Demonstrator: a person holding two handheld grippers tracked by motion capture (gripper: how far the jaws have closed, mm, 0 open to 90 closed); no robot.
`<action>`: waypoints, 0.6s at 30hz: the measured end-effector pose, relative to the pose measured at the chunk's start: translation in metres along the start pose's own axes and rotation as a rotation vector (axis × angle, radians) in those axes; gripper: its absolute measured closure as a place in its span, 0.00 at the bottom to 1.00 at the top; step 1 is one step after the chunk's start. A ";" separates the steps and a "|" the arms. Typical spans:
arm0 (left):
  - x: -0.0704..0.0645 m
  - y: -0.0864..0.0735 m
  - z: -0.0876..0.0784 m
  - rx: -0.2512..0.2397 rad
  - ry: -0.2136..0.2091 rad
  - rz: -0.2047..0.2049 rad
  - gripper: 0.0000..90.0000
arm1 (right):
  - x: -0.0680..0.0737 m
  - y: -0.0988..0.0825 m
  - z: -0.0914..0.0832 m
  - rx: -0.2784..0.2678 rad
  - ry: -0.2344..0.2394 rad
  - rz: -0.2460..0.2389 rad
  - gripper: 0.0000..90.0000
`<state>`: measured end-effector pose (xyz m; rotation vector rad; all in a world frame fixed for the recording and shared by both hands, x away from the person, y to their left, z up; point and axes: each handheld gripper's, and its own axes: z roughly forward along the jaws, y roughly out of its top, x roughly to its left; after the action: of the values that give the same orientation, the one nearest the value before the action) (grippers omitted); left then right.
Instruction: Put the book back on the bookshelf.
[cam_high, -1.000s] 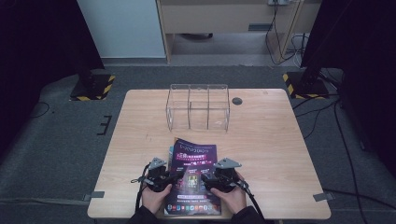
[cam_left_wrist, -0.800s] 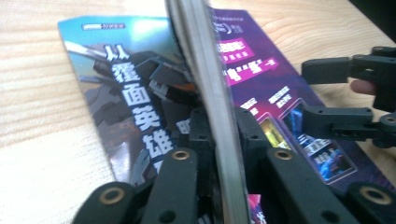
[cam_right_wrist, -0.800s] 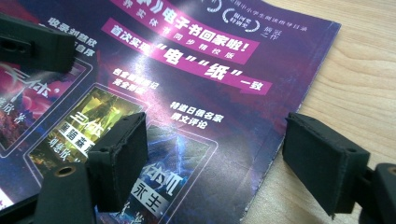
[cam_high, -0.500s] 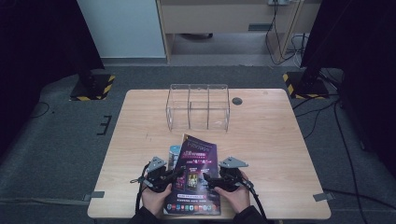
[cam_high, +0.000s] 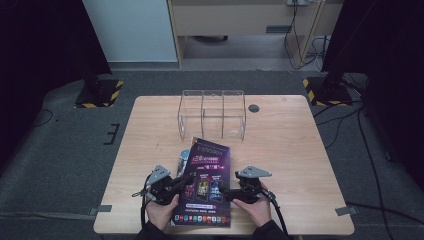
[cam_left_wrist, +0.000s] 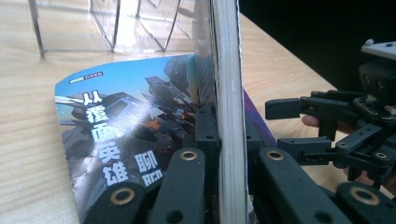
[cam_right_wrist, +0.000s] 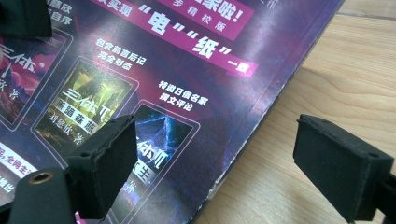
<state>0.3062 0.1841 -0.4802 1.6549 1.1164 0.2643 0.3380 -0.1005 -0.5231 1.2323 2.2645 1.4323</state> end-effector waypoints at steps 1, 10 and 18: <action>-0.002 0.002 -0.002 -0.013 0.000 0.001 0.93 | -0.001 0.001 0.000 -0.008 0.013 0.011 0.15; -0.007 0.006 -0.006 -0.046 -0.007 0.033 0.93 | -0.004 0.004 0.004 -0.018 0.045 0.032 0.15; -0.009 0.007 -0.008 -0.061 -0.009 0.044 0.93 | -0.004 0.002 0.011 0.000 0.080 0.043 0.17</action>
<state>0.3001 0.1821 -0.4678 1.6261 1.0562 0.3162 0.3472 -0.0957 -0.5283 1.2524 2.3031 1.5222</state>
